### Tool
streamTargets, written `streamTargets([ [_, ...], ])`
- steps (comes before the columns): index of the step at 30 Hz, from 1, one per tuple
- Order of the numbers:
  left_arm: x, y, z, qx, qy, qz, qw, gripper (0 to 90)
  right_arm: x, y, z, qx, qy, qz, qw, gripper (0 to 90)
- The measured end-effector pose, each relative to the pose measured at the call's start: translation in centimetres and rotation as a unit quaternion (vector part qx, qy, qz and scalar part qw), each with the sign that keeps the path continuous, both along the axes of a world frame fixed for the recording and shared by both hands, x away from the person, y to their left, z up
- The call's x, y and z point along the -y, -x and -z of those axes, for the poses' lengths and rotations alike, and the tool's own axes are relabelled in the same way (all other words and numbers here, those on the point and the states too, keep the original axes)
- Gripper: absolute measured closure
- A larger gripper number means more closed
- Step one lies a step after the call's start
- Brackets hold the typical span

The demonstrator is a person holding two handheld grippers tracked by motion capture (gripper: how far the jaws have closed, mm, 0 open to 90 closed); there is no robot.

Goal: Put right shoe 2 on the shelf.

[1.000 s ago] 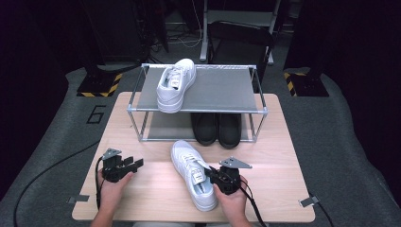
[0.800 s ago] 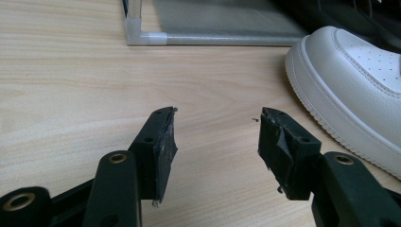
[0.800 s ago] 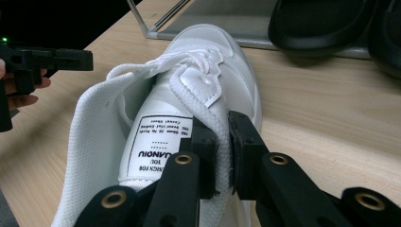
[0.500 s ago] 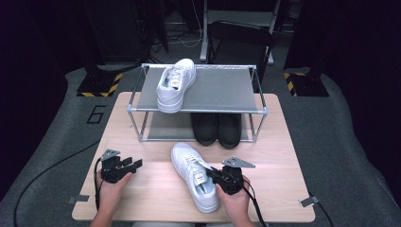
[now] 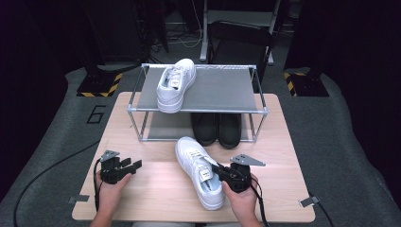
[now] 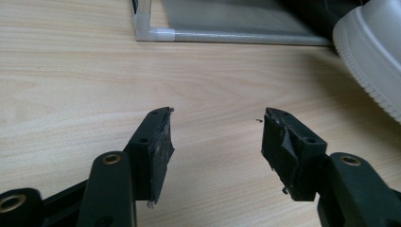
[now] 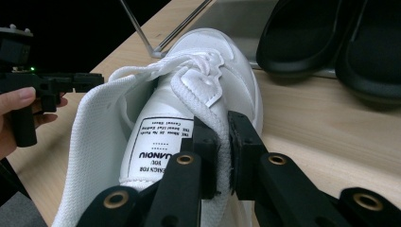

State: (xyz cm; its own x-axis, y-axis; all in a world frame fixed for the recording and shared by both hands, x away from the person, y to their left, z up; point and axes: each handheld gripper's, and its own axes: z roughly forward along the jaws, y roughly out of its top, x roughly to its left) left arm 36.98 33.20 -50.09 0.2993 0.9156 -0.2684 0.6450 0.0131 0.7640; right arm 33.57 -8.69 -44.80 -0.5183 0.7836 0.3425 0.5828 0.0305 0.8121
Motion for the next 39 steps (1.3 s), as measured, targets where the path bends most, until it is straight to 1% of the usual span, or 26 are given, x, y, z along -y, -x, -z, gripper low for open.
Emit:
streamTargets([
  [1, 0.0, 0.0, 0.0, 0.0, 0.0, 0.0, 1.0, 42.3, 0.2, 0.0, -0.2, 0.004, 0.002, -0.001, 1.0, 83.2],
  [3, 0.0, 0.1, 0.1, 0.004, 0.0, -0.002, 1.0, 42.0, 0.5, 0.0, -0.7, 0.005, 0.0, 0.001, 1.0, 83.2],
  [6, 0.0, 0.1, 0.0, 0.001, 0.0, -0.001, 1.0, 41.9, 0.9, 0.1, -1.5, 0.013, 0.003, 0.001, 0.9999, 83.2],
  [8, 0.0, 0.1, 0.1, 0.003, -0.002, 0.0, 1.0, 41.9, 1.2, 0.1, -2.0, 0.016, 0.006, 0.003, 0.9998, 83.2],
  [9, 0.1, 0.2, 0.2, 0.005, 0.0, -0.003, 1.0, 41.9, 1.3, 0.1, -2.3, 0.02, 0.005, 0.005, 0.9998, 83.2],
  [11, 0.0, 0.2, 0.1, 0.002, -0.002, 0.001, 1.0, 41.8, 1.5, -0.1, -2.8, 0.02, 0.002, 0.006, 0.9998, 83.2],
  [13, 0.1, 0.3, 0.2, 0.0, 0.0, 0.0, 1.0, 41.8, 1.7, -0.3, -3.3, 0.02, 0.0, 0.007, 0.9998, 83.2],
  [14, 0.1, 0.3, 0.2, 0.005, -0.001, -0.001, 1.0, 41.8, 1.8, -0.4, -3.6, 0.02, 0.0, 0.006, 0.9998, 83.2],
  [15, 0.1, 0.4, 0.2, -0.001, 0.0, -0.001, 1.0, 41.8, 1.9, -0.4, -3.9, 0.022, 0.001, 0.004, 0.9997, 83.2],
  [16, 0.1, 0.4, 0.3, -0.002, 0.001, -0.002, 1.0, 41.8, 1.9, -0.4, -4.3, 0.023, -0.001, 0.004, 0.9997, 83.2],
  [17, 0.2, 0.4, 0.4, 0.001, 0.001, -0.004, 1.0, 41.8, 2.0, -0.4, -4.6, 0.027, 0.002, 0.002, 0.9996, 83.2],
  [18, 0.1, 0.4, 0.4, -0.003, -0.001, -0.001, 1.0, 41.9, 2.1, -0.4, -4.9, 0.028, 0.004, 0.0, 0.9996, 83.1],
  [20, 0.0, 0.4, 0.5, -0.002, -0.002, 0.0, 1.0, 41.8, 2.4, -0.3, -5.7, 0.035, 0.003, -0.004, 0.9994, 83.2],
  [24, 0.2, 0.4, 0.5, -0.003, -0.001, 0.001, 1.0, 41.9, 3.0, -0.4, -6.8, 0.032, -0.008, -0.009, 0.9994, 83.2],
  [26, 0.3, 0.4, 0.6, -0.001, 0.0, -0.003, 1.0, 41.8, 3.3, -0.5, -7.5, 0.035, -0.008, -0.009, 0.9993, 83.1],
  [27, 0.2, 0.4, 0.6, -0.004, -0.001, 0.001, 1.0, 41.8, 3.4, -0.5, -7.8, 0.033, -0.007, -0.01, 0.9994, 83.1],
  [28, 0.3, 0.4, 0.6, -0.006, 0.0, 0.0, 1.0, 41.9, 3.5, -0.5, -8.1, 0.038, -0.007, -0.01, 0.9992, 83.2],
  [30, 0.2, 0.4, 0.7, -0.005, -0.004, 0.002, 1.0, 41.8, 3.7, -0.4, -8.8, 0.041, -0.003, -0.012, 0.9991, 83.1],
  [31, 0.2, 0.5, 0.7, -0.007, -0.001, 0.0, 1.0, 41.8, 3.7, -0.3, -9.1, 0.045, -0.001, -0.012, 0.9989, 83.1],
  [32, 0.3, 0.5, 0.8, -0.004, 0.0, -0.004, 1.0, 41.8, 3.8, -0.3, -9.4, 0.046, 0.0, -0.015, 0.9988, 83.1],
  [33, 0.3, 0.4, 0.8, -0.004, -0.001, -0.002, 1.0, 41.8, 3.8, -0.3, -9.7, 0.048, -0.001, -0.016, 0.9987, 83.2],
  [34, 0.3, 0.4, 0.8, -0.008, -0.001, 0.001, 1.0, 41.8, 3.9, -0.2, -9.9, 0.047, -0.004, -0.017, 0.9987, 83.1],
  [37, 0.3, 0.4, 0.8, -0.007, 0.0, 0.0, 1.0, 41.8, 4.1, -0.2, -10.5, 0.046, -0.011, -0.018, 0.9987, 83.1],
  [39, 0.3, 0.4, 0.9, -0.007, -0.002, 0.001, 1.0, 41.9, 4.2, -0.3, -11.0, 0.048, -0.01, -0.018, 0.9986, 83.1],
])
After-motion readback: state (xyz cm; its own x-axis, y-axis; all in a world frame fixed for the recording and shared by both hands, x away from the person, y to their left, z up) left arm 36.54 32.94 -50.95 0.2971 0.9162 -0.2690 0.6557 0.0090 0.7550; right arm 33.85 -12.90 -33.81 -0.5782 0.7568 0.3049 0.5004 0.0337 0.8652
